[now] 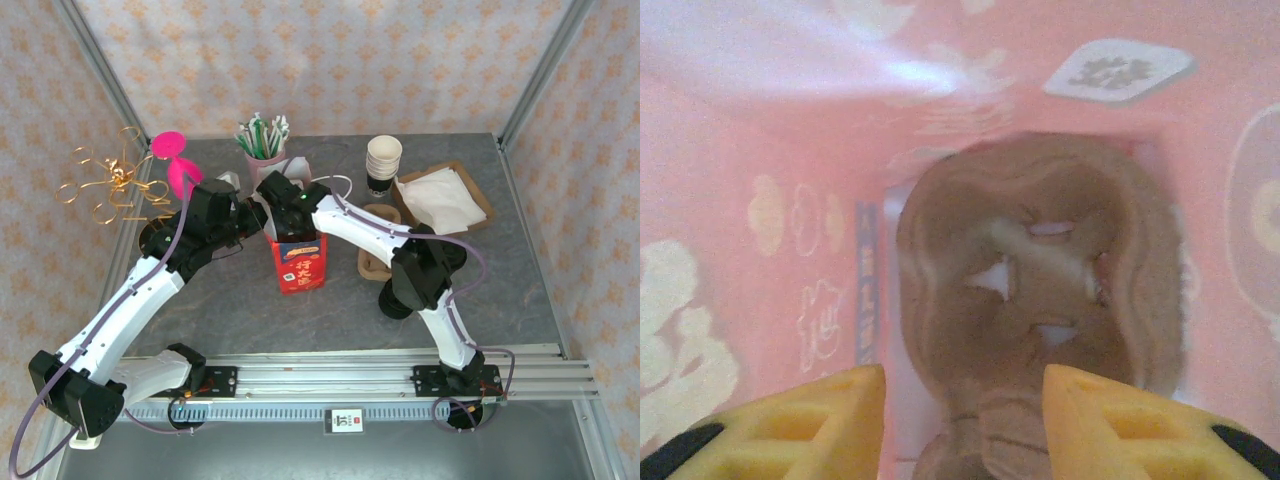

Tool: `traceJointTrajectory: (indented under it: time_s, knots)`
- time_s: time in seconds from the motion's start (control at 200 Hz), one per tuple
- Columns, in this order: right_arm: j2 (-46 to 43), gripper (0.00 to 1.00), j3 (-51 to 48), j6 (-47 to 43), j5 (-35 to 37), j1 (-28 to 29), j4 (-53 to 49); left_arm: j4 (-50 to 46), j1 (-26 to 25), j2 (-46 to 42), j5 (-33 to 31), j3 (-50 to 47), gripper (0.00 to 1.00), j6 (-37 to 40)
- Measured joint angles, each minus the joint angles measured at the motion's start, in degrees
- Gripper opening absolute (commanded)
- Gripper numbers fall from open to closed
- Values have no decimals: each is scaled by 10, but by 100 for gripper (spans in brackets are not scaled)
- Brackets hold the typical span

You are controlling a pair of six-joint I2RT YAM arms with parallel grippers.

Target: Pack the takeout coffee

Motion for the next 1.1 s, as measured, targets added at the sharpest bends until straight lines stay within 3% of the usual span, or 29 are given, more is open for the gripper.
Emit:
traceJointTrajectory:
  time_s: [0.34,0.621,0.821,1.096]
  knots:
    - [4,44,-55,0,15,1,28,2,0,1,0,-3,10,0]
    - [4,45,-48,0,-27,7,55,3,1,2,0,-3,10,0]
    - [3,55,-48,-1,-9,7,56,4,1,2,0,-3,11,0]
    - [-10,66,-46,-2,9,6,38,4,1,2,-2,-3,22,2]
